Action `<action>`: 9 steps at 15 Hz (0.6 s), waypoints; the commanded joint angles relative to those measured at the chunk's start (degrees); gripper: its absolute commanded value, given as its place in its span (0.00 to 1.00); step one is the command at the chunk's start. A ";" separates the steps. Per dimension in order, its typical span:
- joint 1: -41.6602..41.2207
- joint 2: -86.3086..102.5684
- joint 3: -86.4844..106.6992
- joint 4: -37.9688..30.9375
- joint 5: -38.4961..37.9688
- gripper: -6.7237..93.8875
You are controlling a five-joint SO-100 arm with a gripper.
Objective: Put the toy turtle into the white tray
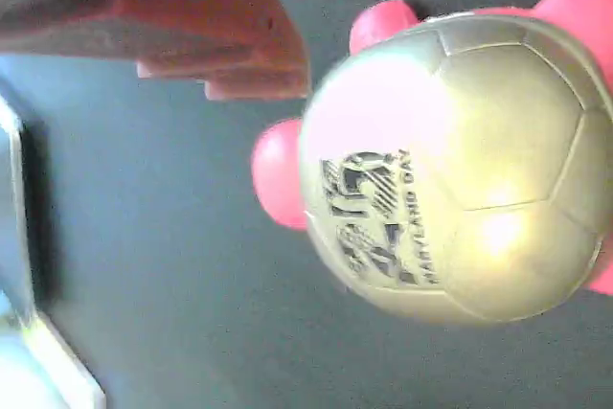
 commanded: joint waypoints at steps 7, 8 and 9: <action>3.78 -7.73 -13.71 2.90 -9.40 0.68; 4.39 -8.26 -14.24 2.55 -9.93 0.68; 4.57 -9.58 -16.00 2.46 -9.84 0.68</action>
